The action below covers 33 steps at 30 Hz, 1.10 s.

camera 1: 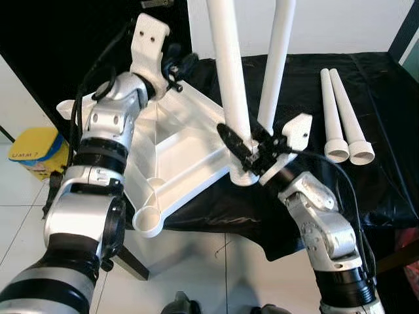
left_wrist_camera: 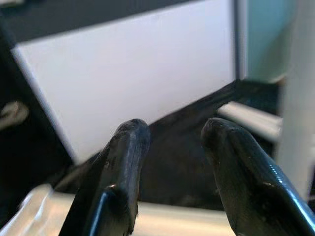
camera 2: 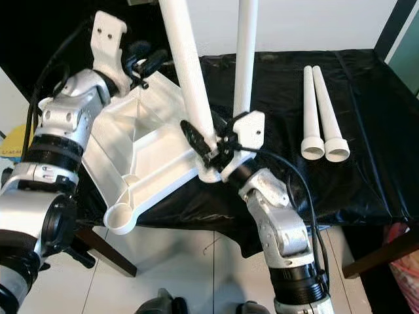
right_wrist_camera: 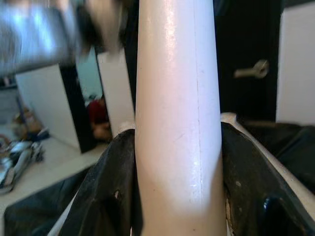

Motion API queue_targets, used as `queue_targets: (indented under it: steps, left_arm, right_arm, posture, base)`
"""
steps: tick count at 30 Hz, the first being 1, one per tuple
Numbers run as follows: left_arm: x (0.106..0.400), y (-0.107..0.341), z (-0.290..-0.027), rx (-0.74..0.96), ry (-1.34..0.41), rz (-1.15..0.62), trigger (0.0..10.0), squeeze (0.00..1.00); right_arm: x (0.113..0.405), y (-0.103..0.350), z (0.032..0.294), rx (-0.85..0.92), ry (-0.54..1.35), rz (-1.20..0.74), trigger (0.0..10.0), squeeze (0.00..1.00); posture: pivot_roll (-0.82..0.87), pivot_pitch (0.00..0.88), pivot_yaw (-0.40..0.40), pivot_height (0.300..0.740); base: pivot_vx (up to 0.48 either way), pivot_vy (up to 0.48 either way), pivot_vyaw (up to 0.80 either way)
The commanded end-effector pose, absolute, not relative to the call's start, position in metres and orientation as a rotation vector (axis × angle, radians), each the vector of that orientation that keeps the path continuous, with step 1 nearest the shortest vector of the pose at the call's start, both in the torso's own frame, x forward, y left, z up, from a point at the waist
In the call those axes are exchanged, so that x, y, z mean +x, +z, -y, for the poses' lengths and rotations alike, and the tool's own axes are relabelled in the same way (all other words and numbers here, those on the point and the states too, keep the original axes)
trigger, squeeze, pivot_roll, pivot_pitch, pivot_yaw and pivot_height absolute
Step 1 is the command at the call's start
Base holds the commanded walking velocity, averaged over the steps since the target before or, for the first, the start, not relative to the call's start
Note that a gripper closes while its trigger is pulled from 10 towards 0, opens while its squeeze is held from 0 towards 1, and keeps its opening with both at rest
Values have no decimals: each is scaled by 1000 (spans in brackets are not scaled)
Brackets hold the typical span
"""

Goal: Building children table

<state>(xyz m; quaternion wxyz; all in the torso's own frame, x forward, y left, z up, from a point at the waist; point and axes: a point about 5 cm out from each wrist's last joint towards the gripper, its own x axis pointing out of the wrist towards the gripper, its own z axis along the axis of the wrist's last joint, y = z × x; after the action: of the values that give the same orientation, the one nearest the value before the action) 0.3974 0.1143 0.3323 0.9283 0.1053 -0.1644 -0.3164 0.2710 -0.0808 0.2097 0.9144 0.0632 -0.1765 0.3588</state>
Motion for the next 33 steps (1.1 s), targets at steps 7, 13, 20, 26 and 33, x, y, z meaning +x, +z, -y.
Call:
queue_targets:
  steps: [7,13,20,26,33]
  left_arm:
    - [383,357,-86,85,-862,405,10000,0]
    - [365,382,-59,-17,-998,493,10000,0]
    - [354,392,-38,-42,-1057,552,10000,0]
    - [347,398,-24,-49,-1092,583,10000,0]
    - [353,397,-36,-46,-1022,580,10000,0]
  right_arm:
    - [269,198,77,113,767,333,10000,0]
    - [271,191,77,124,758,308,10000,0]
    - [274,189,75,138,753,300,10000,0]
    - [277,188,73,143,752,299,10000,0]
    - [279,188,75,150,724,312,10000,0]
  posture:
    - [-31,24,23,740]
    - [-29,21,18,740]
    - [-27,15,14,740]
    - [-26,11,11,740]
    - [-30,8,17,740]
  base:
    - [0,0,0]
    - [0,0,0]
    - [0,0,0]
    - [0,0,0]
    - [0,0,0]
